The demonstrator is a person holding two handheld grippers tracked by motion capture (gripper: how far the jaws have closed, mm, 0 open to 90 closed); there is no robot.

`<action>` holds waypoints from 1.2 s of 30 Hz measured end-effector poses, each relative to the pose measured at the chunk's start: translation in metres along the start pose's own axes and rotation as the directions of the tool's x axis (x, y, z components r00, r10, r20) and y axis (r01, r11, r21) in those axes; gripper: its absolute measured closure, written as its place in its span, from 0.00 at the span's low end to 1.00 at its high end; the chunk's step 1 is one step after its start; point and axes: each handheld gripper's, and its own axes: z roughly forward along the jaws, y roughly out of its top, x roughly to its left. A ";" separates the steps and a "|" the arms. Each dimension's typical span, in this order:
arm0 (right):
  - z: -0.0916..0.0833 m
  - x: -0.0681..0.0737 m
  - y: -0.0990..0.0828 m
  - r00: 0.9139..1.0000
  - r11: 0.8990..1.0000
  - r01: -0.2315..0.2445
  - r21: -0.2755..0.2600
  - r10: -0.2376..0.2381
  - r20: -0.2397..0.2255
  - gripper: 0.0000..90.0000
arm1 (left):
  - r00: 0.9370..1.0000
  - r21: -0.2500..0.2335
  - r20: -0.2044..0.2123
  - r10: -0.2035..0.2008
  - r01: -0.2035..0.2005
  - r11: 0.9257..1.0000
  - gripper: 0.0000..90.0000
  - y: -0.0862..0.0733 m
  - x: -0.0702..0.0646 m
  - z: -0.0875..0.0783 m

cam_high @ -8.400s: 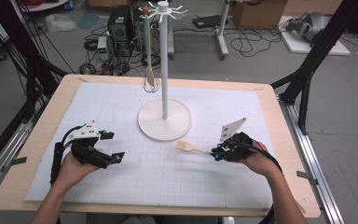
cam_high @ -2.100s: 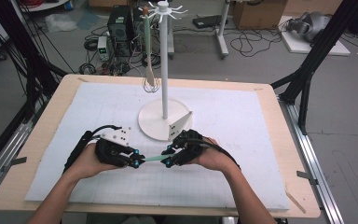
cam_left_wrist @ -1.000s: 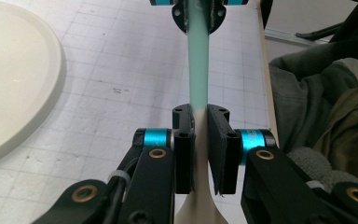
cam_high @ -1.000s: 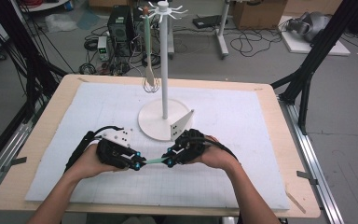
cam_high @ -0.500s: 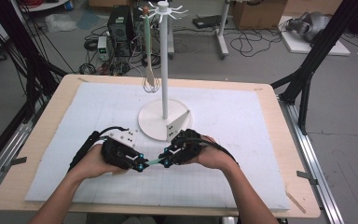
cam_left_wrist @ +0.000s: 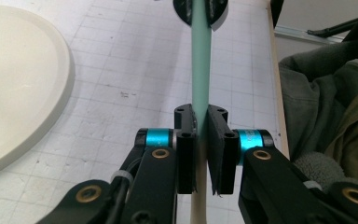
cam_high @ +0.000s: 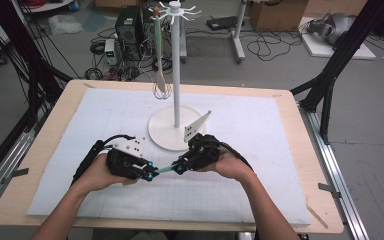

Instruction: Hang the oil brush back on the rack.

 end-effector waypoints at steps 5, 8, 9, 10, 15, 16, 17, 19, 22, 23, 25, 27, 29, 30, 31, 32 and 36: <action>-0.005 0.004 0.002 0.999 0.998 0.051 -0.026 -0.051 0.012 0.92 | 0.999 -0.007 0.028 -0.021 0.021 1.000 0.90 0.001 0.001 0.001; -0.007 0.006 0.002 0.998 0.997 0.063 -0.041 -0.063 0.016 0.92 | 0.999 -0.005 0.030 -0.014 0.014 1.000 0.93 0.001 0.000 0.001; -0.007 0.006 0.002 0.999 0.998 0.053 -0.040 -0.053 0.009 0.92 | 1.000 -0.008 0.022 -0.015 0.015 1.000 0.93 0.001 0.000 0.001; -0.007 0.006 0.001 0.998 0.998 0.054 -0.043 -0.054 0.013 0.92 | 1.000 -0.005 0.014 -0.010 0.010 1.000 0.93 0.001 0.000 0.001; -0.004 0.005 -0.003 1.000 0.998 0.019 -0.064 -0.020 -0.005 0.73 | 1.000 -0.018 0.013 -0.022 0.022 1.000 0.94 0.001 0.002 -0.002; -0.003 0.004 -0.004 1.000 0.998 0.020 -0.066 -0.020 -0.001 0.74 | 1.000 -0.024 0.013 -0.020 0.021 0.999 0.94 0.001 0.002 -0.003; -0.004 0.005 -0.004 1.000 0.997 0.014 -0.070 -0.014 0.003 0.75 | 1.000 -0.023 0.016 -0.024 0.024 0.999 0.94 0.001 0.003 -0.004; -0.005 0.004 -0.004 1.000 0.995 0.013 -0.098 -0.011 0.018 0.76 | 1.000 -0.025 0.015 -0.024 0.024 0.999 0.93 0.001 0.003 -0.003; -0.009 0.004 -0.003 0.999 0.990 0.018 -0.137 -0.013 0.031 0.86 | 1.000 -0.033 0.008 -0.030 0.030 0.999 0.93 0.000 0.003 -0.004; -0.010 0.004 -0.002 1.000 0.989 0.008 -0.147 -0.004 0.028 0.90 | 1.000 -0.037 0.009 -0.029 0.029 0.999 0.93 0.000 0.003 -0.004; -0.011 0.004 -0.002 1.000 0.988 0.024 -0.150 -0.021 0.023 0.91 | 1.000 -0.035 0.016 -0.026 0.027 0.999 0.93 0.001 0.003 -0.004; -0.011 0.007 -0.001 0.999 0.989 0.038 -0.145 -0.035 0.018 0.92 | 0.999 -0.044 0.033 -0.036 0.038 0.998 0.92 0.000 0.003 -0.003; -0.012 0.007 -0.001 0.999 0.989 0.045 -0.139 -0.041 0.033 0.92 | 0.998 -0.039 0.046 -0.048 0.050 0.998 0.83 0.000 0.003 -0.002; -0.012 0.007 -0.001 0.998 0.989 0.049 -0.137 -0.044 0.041 0.92 | 0.998 -0.032 0.045 -0.042 0.043 0.999 0.81 0.000 0.003 -0.002; -0.013 0.008 -0.001 0.998 0.990 0.044 -0.132 -0.038 0.042 0.92 | 0.998 -0.029 0.046 -0.041 0.043 0.999 0.81 0.001 0.003 -0.002; -0.013 0.008 -0.001 0.998 0.990 0.048 -0.132 -0.042 0.044 0.92 | 0.998 -0.029 0.046 -0.041 0.042 0.999 0.81 0.001 0.003 -0.002; -0.012 0.011 0.002 0.997 0.991 0.065 -0.119 -0.060 0.052 0.92 | 0.998 -0.023 0.038 -0.041 0.042 0.999 0.86 0.001 0.002 0.001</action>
